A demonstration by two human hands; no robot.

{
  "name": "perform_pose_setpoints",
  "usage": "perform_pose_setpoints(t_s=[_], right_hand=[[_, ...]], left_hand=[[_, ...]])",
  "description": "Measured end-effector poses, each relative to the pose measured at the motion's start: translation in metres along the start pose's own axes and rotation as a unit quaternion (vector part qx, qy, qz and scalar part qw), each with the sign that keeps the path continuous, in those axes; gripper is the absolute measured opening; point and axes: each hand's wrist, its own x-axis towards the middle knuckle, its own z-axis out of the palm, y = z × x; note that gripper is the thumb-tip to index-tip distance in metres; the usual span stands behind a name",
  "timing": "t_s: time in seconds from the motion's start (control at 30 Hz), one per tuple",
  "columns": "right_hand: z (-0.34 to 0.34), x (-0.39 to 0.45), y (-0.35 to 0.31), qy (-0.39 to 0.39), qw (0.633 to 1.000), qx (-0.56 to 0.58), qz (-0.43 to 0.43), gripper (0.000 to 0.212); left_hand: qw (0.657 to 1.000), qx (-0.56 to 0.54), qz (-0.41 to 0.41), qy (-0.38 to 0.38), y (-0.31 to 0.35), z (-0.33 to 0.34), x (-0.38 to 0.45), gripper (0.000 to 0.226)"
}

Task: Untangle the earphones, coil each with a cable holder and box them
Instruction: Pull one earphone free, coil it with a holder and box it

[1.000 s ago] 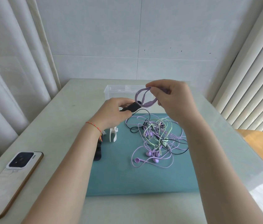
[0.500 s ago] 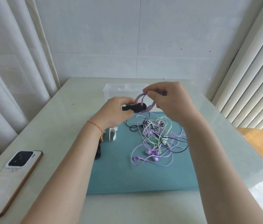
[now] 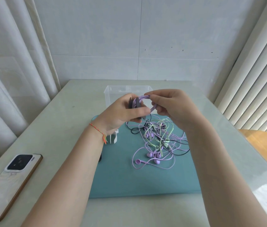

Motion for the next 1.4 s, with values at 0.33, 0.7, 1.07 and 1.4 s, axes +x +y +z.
perform_pose_setpoints(t_s=[0.33, 0.7, 1.07, 1.4], right_hand=[[0.019, 0.003, 0.008, 0.015, 0.996, 0.082, 0.011, 0.018], [0.013, 0.001, 0.004, 0.031, 0.998, -0.049, -0.010, 0.018], [0.020, 0.000, 0.003, 0.017, 0.996, -0.070, -0.046, 0.020], [0.008, -0.001, 0.000, 0.012, 0.996, -0.067, -0.051, 0.020]], left_hand=[[0.953, -0.228, 0.012, 0.199, 0.006, 0.008, 0.010, 0.017], [0.985, -0.141, -0.022, 0.093, -0.004, -0.012, 0.005, 0.032], [0.980, -0.170, -0.053, 0.091, -0.005, 0.003, 0.007, 0.034], [0.990, -0.058, -0.123, 0.036, -0.004, -0.001, 0.005, 0.060]])
